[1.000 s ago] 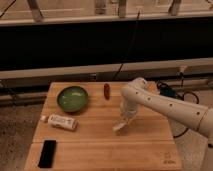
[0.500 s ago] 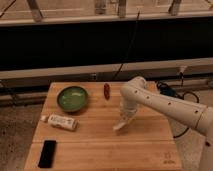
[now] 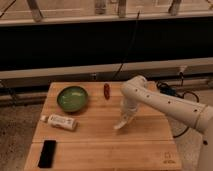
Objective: Wipe the white sponge on the table
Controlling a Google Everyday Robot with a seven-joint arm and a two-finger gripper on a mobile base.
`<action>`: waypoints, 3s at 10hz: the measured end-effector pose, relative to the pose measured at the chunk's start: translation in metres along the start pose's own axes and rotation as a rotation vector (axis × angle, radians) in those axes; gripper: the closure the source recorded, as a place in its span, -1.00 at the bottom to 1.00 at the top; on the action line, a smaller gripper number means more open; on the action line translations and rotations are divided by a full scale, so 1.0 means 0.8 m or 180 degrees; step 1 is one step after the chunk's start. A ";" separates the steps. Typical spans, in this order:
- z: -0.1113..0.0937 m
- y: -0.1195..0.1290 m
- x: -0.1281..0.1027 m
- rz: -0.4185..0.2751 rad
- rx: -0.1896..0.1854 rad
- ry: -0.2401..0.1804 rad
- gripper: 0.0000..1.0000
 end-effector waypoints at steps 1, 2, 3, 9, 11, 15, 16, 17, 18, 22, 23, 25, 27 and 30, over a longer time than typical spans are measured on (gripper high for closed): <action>0.000 -0.002 0.001 -0.0007 -0.0002 -0.0005 1.00; 0.001 0.002 0.001 -0.0006 -0.0016 -0.0007 1.00; 0.001 0.002 0.000 -0.0018 -0.0026 -0.0010 1.00; 0.001 -0.017 0.005 -0.0139 -0.0103 -0.0028 1.00; 0.003 -0.028 0.002 -0.0200 -0.0139 -0.0034 1.00; 0.002 -0.029 -0.010 -0.0313 -0.0220 -0.0041 1.00; 0.002 -0.021 -0.015 -0.0310 -0.0235 -0.0039 1.00; 0.004 -0.014 -0.025 -0.0321 -0.0254 -0.0047 1.00; 0.004 -0.015 -0.028 -0.0342 -0.0261 -0.0042 1.00; 0.007 -0.018 -0.039 -0.0447 -0.0335 -0.0040 1.00; 0.009 -0.019 -0.045 -0.0467 -0.0353 -0.0040 1.00; 0.014 -0.015 -0.054 -0.0504 -0.0386 -0.0039 1.00; 0.016 -0.011 -0.058 -0.0536 -0.0415 -0.0033 1.00; 0.020 -0.006 -0.068 -0.0594 -0.0456 -0.0024 1.00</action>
